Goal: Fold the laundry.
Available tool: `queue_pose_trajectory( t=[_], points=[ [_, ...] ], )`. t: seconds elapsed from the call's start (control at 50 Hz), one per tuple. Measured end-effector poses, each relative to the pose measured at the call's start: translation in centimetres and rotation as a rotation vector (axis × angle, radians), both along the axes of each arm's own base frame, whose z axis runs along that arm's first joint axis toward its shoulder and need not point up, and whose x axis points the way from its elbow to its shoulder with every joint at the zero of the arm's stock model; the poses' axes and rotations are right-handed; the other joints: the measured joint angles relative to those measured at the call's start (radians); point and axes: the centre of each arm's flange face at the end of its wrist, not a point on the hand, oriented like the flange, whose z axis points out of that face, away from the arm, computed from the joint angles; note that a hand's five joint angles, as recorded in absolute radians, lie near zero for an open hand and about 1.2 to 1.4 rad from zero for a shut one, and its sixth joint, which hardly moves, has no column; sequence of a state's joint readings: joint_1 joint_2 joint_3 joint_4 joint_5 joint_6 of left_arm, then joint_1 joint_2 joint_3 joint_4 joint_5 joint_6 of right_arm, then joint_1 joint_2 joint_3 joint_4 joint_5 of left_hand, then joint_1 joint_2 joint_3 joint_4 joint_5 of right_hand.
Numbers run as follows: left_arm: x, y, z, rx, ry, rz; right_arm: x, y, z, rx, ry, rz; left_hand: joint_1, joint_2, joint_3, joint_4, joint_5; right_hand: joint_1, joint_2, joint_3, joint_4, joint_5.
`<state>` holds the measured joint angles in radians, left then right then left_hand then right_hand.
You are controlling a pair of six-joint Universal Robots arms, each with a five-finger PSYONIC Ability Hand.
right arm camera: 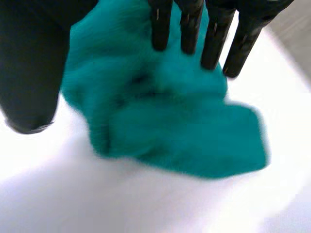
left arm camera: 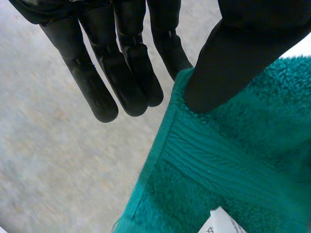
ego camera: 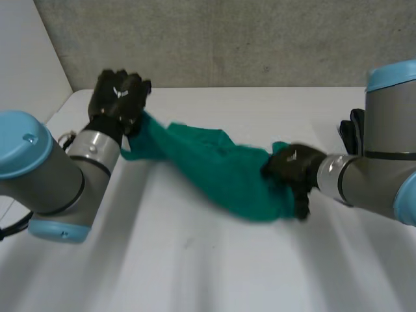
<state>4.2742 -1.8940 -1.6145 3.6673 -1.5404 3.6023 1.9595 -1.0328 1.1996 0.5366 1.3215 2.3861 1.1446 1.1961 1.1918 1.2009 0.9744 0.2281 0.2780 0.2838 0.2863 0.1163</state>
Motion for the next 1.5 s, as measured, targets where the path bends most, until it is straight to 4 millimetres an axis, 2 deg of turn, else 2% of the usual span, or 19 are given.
queue_pose_trajectory(
  t=[0.08, 0.22, 0.32, 0.4, 0.62, 0.8, 0.9, 0.94, 1.0, 1.02, 1.16, 1.18, 1.2, 1.26, 1.28, 1.32, 1.4, 1.42, 1.5],
  points=[
    [0.3, 0.5, -0.6, 0.032, -0.015, 0.003, -0.1, 0.0, 0.2, -0.014, 0.012, -0.014, 0.000, 0.000, 0.000, 0.000, 0.000, -0.030, -0.059, -0.078, -0.057, -0.058],
    [0.6, 1.4, 0.1, 0.041, -0.017, 0.000, 0.4, -1.1, 3.8, -0.161, -0.140, -0.061, 0.000, 0.000, 0.000, 0.000, 0.000, -0.030, -0.059, -0.078, -0.057, -0.058],
    [0.9, 2.3, 0.8, 0.045, -0.016, -0.005, 1.2, -2.1, 4.4, -0.190, -0.194, -0.043, 0.000, 0.000, 0.000, 0.000, 0.000, -0.030, -0.059, -0.078, -0.057, -0.058],
    [1.1, 2.9, 1.1, 0.046, -0.016, -0.007, 1.9, -3.0, 3.6, -0.185, -0.184, -0.016, 0.000, 0.000, 0.000, 0.000, 0.000, -0.030, -0.059, -0.078, -0.057, -0.058],
    [1.6, 3.9, 1.3, 0.050, -0.020, -0.007, 2.7, -4.3, -1.4, -0.072, 0.048, 0.116, 0.000, 0.000, 0.000, 0.000, 0.000, 0.006, -0.006, -0.001, -0.004, -0.008],
    [1.9, 3.8, 1.1, 0.058, -0.026, 0.001, 2.6, -4.2, -3.0, 0.051, 0.055, 0.088, 0.000, 0.000, 0.000, 0.000, 0.000, 0.023, 0.006, 0.013, 0.011, 0.006],
    [2.0, 3.5, 1.0, 0.060, -0.027, 0.008, 2.5, -4.0, -3.4, 0.077, 0.053, 0.078, 0.000, 0.000, 0.000, 0.000, 0.000, 0.260, 0.281, 0.276, 0.272, 0.249],
    [2.2, 3.3, 0.9, 0.062, -0.028, 0.015, 2.4, -3.8, -3.7, 0.093, 0.055, 0.073, 0.000, 0.000, 0.000, 0.000, 0.000, 0.604, 0.698, 0.666, 0.664, 0.624],
    [2.2, 3.3, 0.9, 0.062, -0.028, 0.015, 2.4, -3.8, -3.7, 0.093, 0.055, 0.073, 0.000, 0.000, 0.000, 0.000, 0.000, 0.604, 0.698, 0.666, 0.664, 0.624],
    [2.4, 3.1, 0.9, 0.062, -0.029, 0.022, 2.1, -4.0, -3.3, 0.084, 0.044, 0.055, 0.000, 0.000, 0.000, 0.000, 0.000, 0.746, 0.890, 0.883, 0.886, 0.853],
    [2.5, 2.9, 1.4, 0.048, -0.024, 0.029, 1.4, -4.9, 0.1, 0.008, -0.044, -0.023, 0.000, 0.000, 0.000, 0.000, 0.000, 0.747, 0.890, 0.895, 0.899, 0.861],
    [2.7, 3.0, 2.4, 0.023, -0.013, 0.034, 0.7, -5.3, 2.4, -0.039, -0.110, -0.074, 0.000, 0.000, 0.000, 0.000, 0.000, 0.747, 0.890, 0.895, 0.900, 0.861],
    [2.8, 3.0, 2.8, 0.014, -0.008, 0.037, 0.4, -5.4, 3.2, -0.058, -0.136, -0.094, 0.000, 0.000, 0.000, 0.000, 0.000, 0.747, 0.890, 0.895, 0.900, 0.861],
    [2.9, 3.0, 3.2, 0.003, -0.003, 0.040, 0.1, -5.5, 3.9, -0.074, -0.159, -0.110, 0.000, 0.000, 0.000, 0.000, 0.000, 0.747, 0.890, 0.895, 0.900, 0.861],
    [3.6, 3.1, 5.1, -0.044, 0.021, 0.059, -1.3, -5.7, 6.4, -0.140, -0.246, -0.170, 0.000, 0.000, 0.000, 0.000, 0.000, 0.747, 0.890, 0.895, 0.900, 0.861],
    [4.3, 3.3, 6.3, -0.074, 0.036, 0.077, -2.5, -5.7, 8.0, -0.200, -0.298, -0.205, 0.000, 0.000, 0.000, 0.000, 0.000, 0.747, 0.890, 0.895, 0.900, 0.861],
    [5.1, 3.5, 7.5, -0.097, 0.049, 0.097, -4.0, -5.4, 9.3, -0.280, -0.340, -0.239, 0.000, 0.000, 0.000, 0.000, 0.000, 0.747, 0.890, 0.895, 0.900, 0.861],
    [5.7, 3.8, 8.2, -0.105, 0.056, 0.111, -5.5, -4.9, 9.7, -0.346, -0.359, -0.263, 0.000, 0.000, 0.000, 0.000, 0.000, 0.747, 0.890, 0.895, 0.900, 0.861],
    [6.1, 4.3, 8.2, -0.091, 0.057, 0.115, -6.6, -3.9, 9.0, -0.380, -0.342, -0.265, 0.000, 0.000, 0.000, 0.000, 0.000, 0.747, 0.890, 0.895, 0.901, 0.861]
  ],
)
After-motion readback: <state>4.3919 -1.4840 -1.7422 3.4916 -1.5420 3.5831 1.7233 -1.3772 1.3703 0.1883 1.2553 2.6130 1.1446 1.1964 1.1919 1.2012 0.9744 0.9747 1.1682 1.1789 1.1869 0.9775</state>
